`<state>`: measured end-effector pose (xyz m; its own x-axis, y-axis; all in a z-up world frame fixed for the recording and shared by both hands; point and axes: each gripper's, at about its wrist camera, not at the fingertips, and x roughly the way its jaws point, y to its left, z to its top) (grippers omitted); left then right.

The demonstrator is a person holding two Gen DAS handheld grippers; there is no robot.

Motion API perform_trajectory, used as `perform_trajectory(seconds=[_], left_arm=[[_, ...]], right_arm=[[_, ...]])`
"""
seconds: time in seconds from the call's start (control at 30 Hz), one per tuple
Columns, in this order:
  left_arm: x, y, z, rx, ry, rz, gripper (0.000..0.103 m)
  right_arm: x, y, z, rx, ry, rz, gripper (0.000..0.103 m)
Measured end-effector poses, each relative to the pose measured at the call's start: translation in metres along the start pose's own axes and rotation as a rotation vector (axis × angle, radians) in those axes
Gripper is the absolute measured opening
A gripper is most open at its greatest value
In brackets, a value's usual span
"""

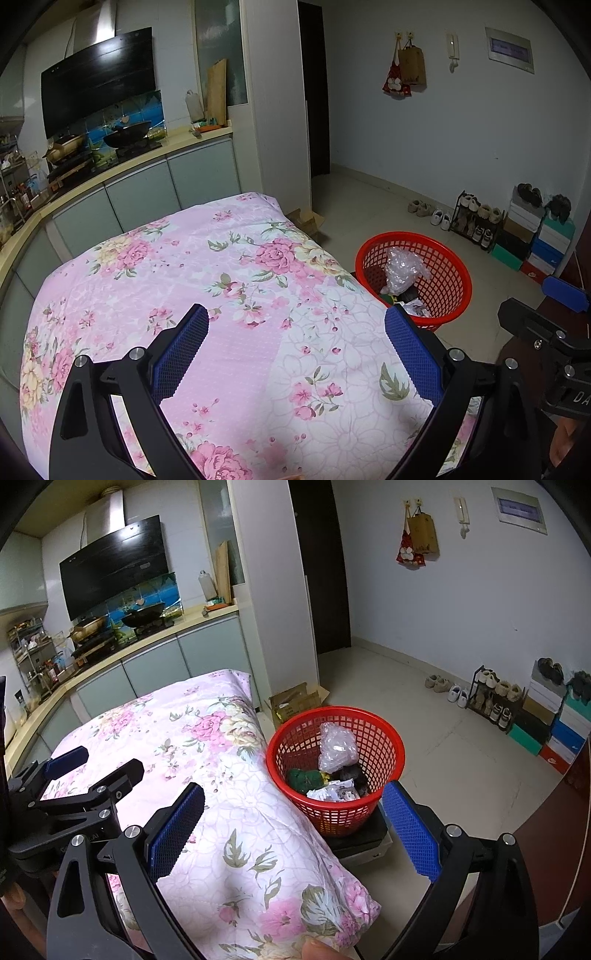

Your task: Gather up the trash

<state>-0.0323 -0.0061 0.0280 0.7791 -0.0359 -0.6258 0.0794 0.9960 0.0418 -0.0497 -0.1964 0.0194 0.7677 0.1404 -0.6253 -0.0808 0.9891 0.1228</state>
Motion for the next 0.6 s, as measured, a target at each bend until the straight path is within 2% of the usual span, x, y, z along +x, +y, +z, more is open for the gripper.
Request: perform_trajectory(seconds=[0.23,0.43,0.6], left_arm=[[0.000,0.000,-0.001,0.003,-0.004,0.002,0.093],[-0.017,0.003,-0.001,0.021,-0.076,-0.001,0.093],[-0.024,0.025,-0.002,-0.033,-0.064,0.015,0.093]], right_arm=[[-0.001,0.001,0.000,-0.001,0.000,0.001,0.094],[-0.002,0.002,-0.001,-0.001,0.001,0.002,0.094],[0.001,0.015,-0.006,-0.031,0.011,0.033,0.096]])
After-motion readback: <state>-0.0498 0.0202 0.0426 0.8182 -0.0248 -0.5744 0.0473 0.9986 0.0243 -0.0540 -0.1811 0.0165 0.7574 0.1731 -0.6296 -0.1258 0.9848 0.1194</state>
